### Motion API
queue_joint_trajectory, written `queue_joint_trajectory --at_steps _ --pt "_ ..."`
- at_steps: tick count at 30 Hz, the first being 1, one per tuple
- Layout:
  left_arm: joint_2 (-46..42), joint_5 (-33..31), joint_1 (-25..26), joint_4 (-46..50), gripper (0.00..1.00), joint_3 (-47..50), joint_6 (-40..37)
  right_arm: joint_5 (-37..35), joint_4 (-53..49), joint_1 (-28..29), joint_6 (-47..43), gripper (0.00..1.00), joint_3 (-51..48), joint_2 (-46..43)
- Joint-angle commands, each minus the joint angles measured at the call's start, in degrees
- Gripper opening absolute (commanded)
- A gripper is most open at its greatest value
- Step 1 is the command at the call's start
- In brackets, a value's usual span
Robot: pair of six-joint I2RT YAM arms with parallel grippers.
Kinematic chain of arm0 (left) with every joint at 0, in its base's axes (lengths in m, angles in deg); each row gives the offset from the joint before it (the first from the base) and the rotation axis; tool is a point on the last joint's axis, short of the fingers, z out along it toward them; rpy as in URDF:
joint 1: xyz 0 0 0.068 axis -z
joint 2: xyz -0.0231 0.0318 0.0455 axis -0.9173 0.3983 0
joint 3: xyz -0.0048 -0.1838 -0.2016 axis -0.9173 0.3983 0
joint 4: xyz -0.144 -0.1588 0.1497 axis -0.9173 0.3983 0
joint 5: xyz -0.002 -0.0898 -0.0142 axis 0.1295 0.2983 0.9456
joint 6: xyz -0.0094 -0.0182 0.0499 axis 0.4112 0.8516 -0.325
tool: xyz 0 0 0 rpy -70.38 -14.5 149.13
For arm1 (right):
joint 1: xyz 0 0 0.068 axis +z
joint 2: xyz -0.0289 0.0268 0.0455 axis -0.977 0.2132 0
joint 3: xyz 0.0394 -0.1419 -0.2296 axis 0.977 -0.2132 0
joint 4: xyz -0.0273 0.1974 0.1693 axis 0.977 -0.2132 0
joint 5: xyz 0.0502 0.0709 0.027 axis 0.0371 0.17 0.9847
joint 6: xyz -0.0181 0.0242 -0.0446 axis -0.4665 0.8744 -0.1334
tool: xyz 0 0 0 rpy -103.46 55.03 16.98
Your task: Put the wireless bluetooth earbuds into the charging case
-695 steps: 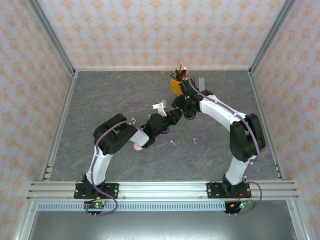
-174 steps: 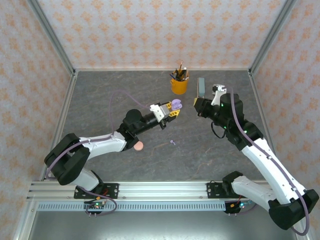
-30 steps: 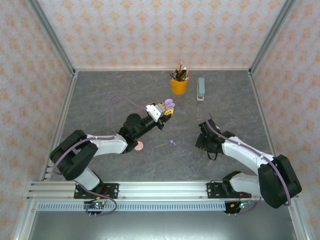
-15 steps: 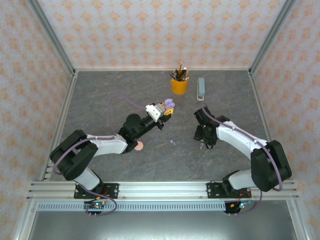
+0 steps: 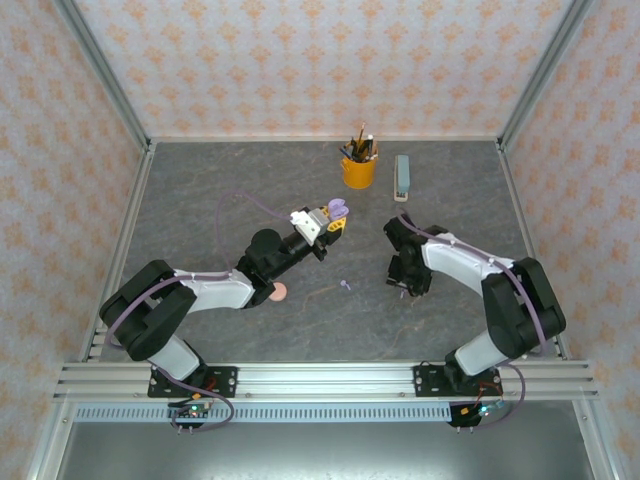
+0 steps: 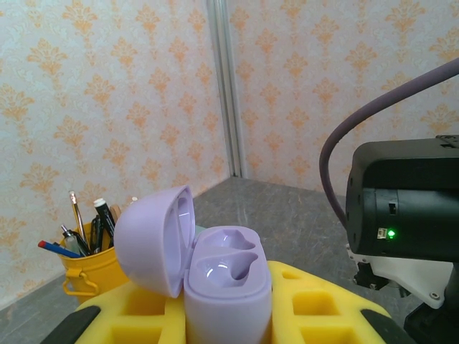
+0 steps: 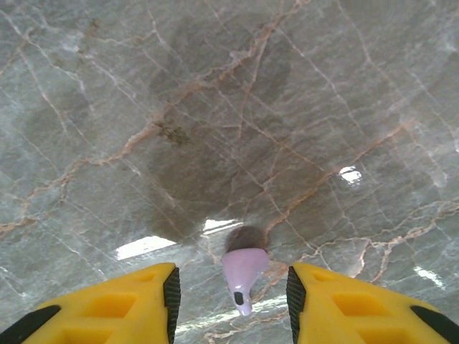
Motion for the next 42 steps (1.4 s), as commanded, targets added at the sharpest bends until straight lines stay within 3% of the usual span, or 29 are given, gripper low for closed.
queue_joint_trajectory --at_steps 1,18,42 --pt "0.0 -0.9 -0.2 -4.1 0.0 1.0 -0.4 -0.1 -1.9 -0.3 0.1 0.44 1.7 1.2" --pt "0.5 -0.6 -0.6 -4.9 0.0 1.2 0.0 -0.4 -1.5 -1.0 -1.3 0.39 1.7 3.9" --pt "-0.4 -0.4 -0.7 -4.1 0.0 0.9 0.4 1.7 0.5 -2.4 -3.4 0.25 -0.8 3.9"
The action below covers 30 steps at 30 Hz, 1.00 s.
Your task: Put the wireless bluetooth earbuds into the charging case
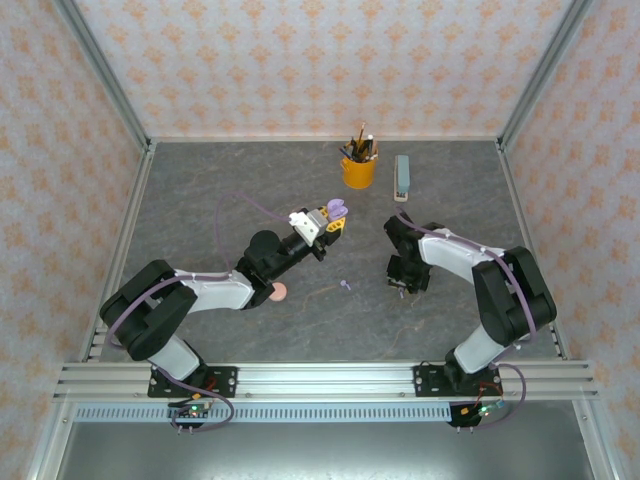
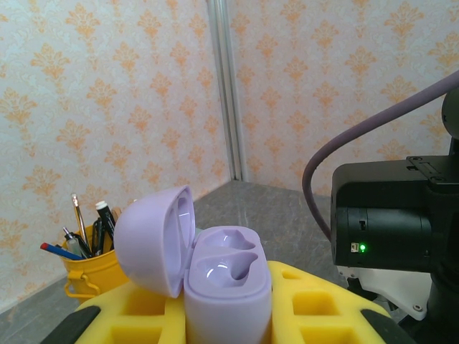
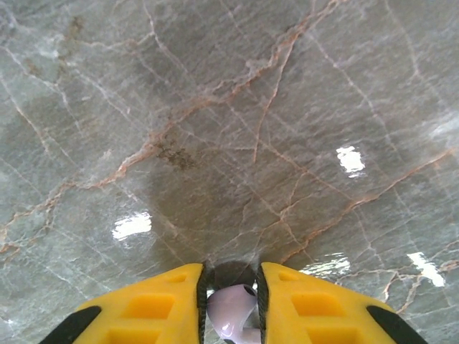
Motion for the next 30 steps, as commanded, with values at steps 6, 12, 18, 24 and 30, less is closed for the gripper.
queue_joint_trajectory --at_steps 6,12,18,24,30 --pt "-0.5 -0.1 -0.7 -2.2 0.0 -0.2 0.7 0.4 -0.4 -0.7 -1.3 0.21 -1.9 -2.1" --pt "-0.5 0.0 -0.7 -1.9 0.0 -0.5 0.9 1.4 -0.7 -0.7 -1.4 0.39 -1.5 -4.3" --pt "-0.3 0.2 -0.7 -1.9 0.0 -0.8 1.1 3.4 -3.0 -0.6 -4.4 0.4 -0.4 -4.2" --pt "-0.1 0.3 -0.7 -2.1 0.0 -1.1 1.3 2.1 -4.7 -0.7 -6.0 0.4 -0.3 -2.9" --pt "-0.2 0.3 -0.7 -2.1 0.0 -1.1 1.2 0.6 -5.0 -0.6 -7.0 0.39 0.9 -0.7"
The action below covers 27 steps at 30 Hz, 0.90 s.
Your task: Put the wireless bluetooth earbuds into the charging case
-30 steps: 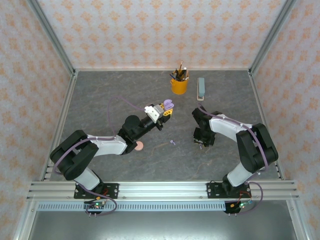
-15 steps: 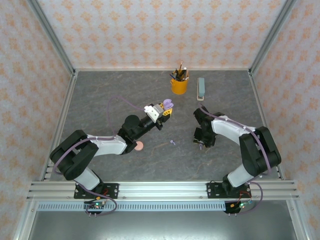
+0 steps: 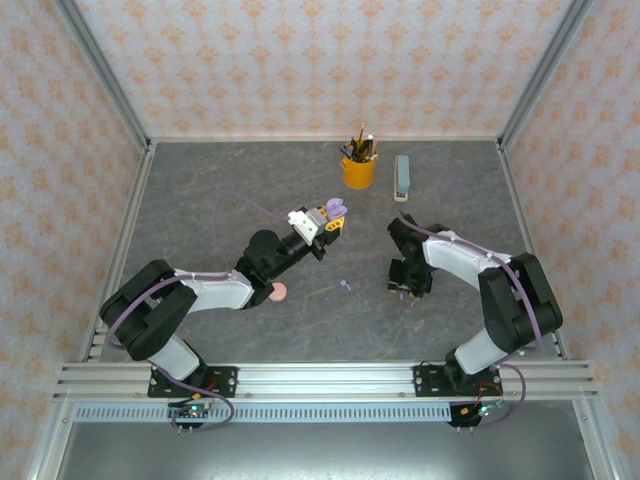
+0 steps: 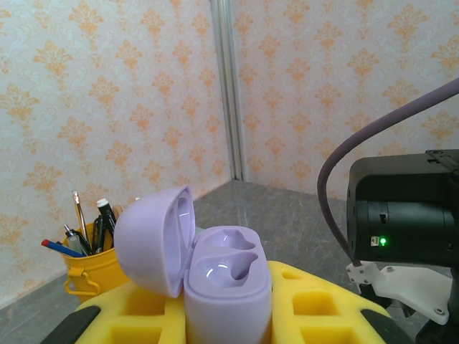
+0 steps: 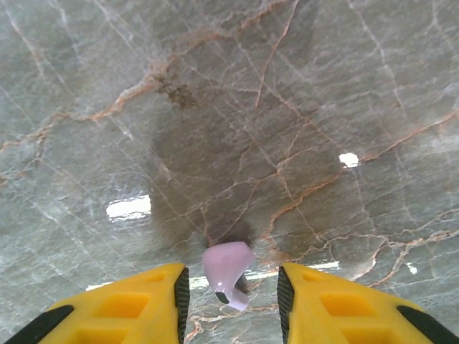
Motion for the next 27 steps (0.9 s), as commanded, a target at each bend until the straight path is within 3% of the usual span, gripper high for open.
queue_joint_trajectory --at_steps 1,27 --pt "-0.2 0.3 -0.3 -2.1 0.0 -1.0 0.4 -2.3 -2.2 -0.2 -1.6 0.39 2.0 1.9" --pt "-0.6 0.2 -0.3 -2.1 0.0 -0.7 0.3 -3.7 -2.3 -0.2 -3.6 0.26 4.1 5.1"
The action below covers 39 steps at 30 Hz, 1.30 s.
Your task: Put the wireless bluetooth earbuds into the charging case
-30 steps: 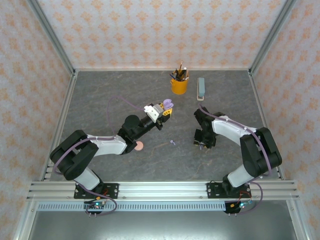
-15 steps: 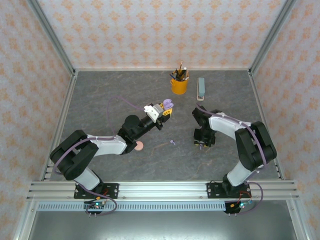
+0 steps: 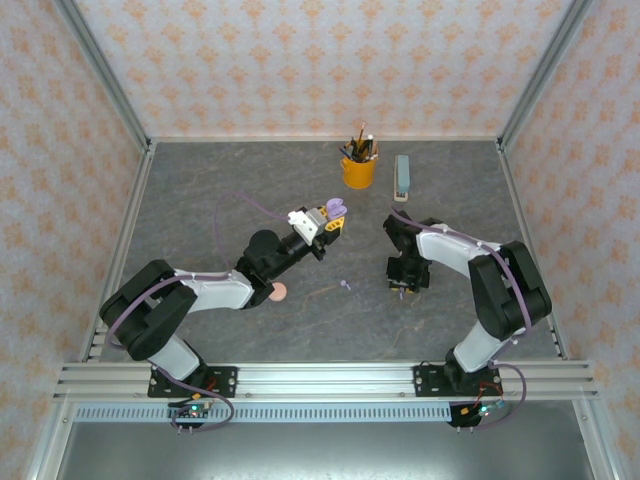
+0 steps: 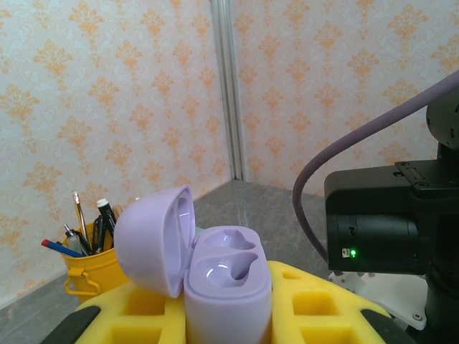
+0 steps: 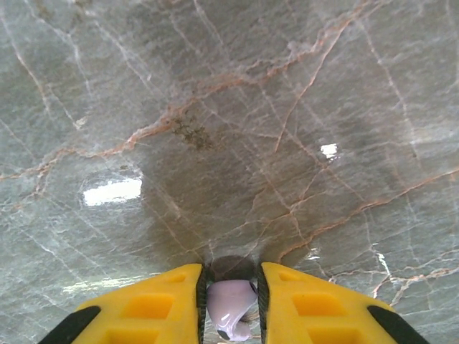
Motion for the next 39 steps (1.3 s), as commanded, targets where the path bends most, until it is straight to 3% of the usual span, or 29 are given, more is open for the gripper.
queue_joint_trajectory --at_steps 1,12,23,35,37,39 --pt "-0.7 0.2 -0.3 -2.1 0.0 -0.7 0.3 -2.2 -1.2 -0.2 -0.6 0.25 0.5 0.5" --pt "-1.3 0.4 -0.3 -1.3 0.0 -1.0 0.4 -2.2 -0.7 -0.2 -1.5 0.17 -0.8 -1.8" --pt "-1.5 0.7 -0.3 -0.4 0.0 -1.3 0.8 0.0 2.7 -0.2 0.6 0.17 -3.5 -9.3" --pt "-1.1 1.0 -0.2 -0.6 0.0 -1.8 1.4 3.9 3.2 -0.2 0.0 0.16 -3.2 -3.1" --pt "-1.1 1.0 -0.2 -0.9 0.0 -1.8 1.5 3.1 1.7 -0.2 -0.6 0.19 -2.4 -2.3" --pt "-1.0 1.0 -0.2 -1.2 0.0 -1.6 1.6 2.0 0.0 -0.2 -1.1 0.3 -1.5 -1.8"
